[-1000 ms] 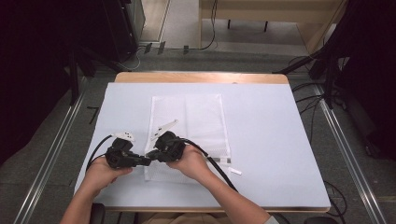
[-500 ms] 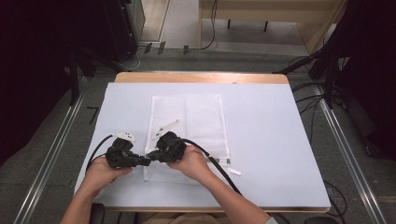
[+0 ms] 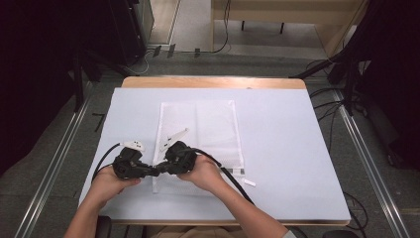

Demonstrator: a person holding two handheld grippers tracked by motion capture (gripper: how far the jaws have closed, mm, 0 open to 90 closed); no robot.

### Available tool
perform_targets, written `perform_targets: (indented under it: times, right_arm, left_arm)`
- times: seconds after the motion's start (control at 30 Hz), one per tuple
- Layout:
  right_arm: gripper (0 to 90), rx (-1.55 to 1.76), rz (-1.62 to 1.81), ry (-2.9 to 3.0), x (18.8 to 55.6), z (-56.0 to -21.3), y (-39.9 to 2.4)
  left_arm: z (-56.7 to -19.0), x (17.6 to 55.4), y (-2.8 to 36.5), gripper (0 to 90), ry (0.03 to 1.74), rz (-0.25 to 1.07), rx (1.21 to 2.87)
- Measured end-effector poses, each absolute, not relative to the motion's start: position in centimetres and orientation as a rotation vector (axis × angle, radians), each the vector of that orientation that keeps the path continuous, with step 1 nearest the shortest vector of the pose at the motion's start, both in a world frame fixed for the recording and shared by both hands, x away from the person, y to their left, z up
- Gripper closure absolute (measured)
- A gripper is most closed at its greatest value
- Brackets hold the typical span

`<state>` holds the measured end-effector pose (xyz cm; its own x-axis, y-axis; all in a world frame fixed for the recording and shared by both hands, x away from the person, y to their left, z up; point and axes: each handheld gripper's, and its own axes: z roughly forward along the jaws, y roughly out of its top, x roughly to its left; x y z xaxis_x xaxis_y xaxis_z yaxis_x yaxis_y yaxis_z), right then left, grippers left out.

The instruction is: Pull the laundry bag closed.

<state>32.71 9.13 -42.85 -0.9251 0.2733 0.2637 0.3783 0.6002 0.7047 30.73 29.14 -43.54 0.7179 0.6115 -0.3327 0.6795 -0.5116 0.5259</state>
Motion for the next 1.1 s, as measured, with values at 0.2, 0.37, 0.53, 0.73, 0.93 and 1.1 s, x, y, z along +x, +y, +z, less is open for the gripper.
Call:
perform_targets:
  times: [0.2,0.37,0.53,0.73,0.93,1.1]
  right_arm:
    - [88.4,-0.570,-1.244,-2.690,32.9,-42.9,8.9]
    - [88.5,-0.567,-1.256,-2.702,32.8,-43.1,8.8]
    - [88.6,-0.587,-1.239,-2.721,33.0,-43.4,8.2]
    - [88.4,-0.585,-1.254,-2.723,33.1,-43.6,7.2]
    - [88.4,-0.571,-1.253,-2.730,33.1,-43.7,6.8]
    - [88.4,-0.576,-1.244,-2.749,33.1,-44.0,6.1]
  left_arm:
    - [-43.2,30.8,29.2,88.6,0.985,-0.150,2.258]
    - [-43.1,30.7,29.3,88.8,0.979,-0.156,2.260]
    - [-43.0,30.7,29.7,89.0,0.980,-0.154,2.249]
    - [-43.1,30.6,29.8,88.6,0.964,-0.160,2.230]
    - [-43.1,30.6,29.8,88.6,0.961,-0.164,2.224]
    - [-43.2,30.7,30.0,88.6,0.961,-0.154,2.227]
